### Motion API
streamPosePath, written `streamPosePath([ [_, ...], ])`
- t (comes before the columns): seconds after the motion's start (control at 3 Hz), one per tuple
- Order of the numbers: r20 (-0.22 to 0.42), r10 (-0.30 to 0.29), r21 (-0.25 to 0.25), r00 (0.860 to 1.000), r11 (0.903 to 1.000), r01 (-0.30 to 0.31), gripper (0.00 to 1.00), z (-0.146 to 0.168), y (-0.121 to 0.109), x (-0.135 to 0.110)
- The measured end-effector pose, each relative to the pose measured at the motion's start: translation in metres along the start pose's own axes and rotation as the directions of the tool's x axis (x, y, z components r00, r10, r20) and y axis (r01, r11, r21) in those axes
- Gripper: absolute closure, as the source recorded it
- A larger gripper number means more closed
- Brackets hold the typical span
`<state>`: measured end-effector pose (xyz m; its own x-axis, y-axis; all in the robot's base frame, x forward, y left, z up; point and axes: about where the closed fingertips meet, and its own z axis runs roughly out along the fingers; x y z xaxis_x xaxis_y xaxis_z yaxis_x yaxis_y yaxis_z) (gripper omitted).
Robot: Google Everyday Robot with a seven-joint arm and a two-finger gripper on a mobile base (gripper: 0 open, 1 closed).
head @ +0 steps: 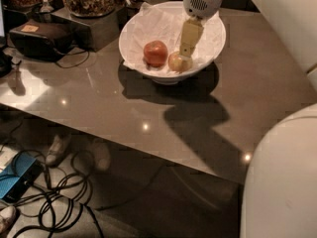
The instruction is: Pick apple from white bowl
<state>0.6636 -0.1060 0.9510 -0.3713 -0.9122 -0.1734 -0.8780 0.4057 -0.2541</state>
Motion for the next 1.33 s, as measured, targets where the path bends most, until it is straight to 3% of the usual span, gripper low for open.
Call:
streamPosePath([
  [1.33, -0.022, -0.018, -0.082, 1.000, 0.9965, 0.016, 0.21, 0.041, -0.005, -0.005],
])
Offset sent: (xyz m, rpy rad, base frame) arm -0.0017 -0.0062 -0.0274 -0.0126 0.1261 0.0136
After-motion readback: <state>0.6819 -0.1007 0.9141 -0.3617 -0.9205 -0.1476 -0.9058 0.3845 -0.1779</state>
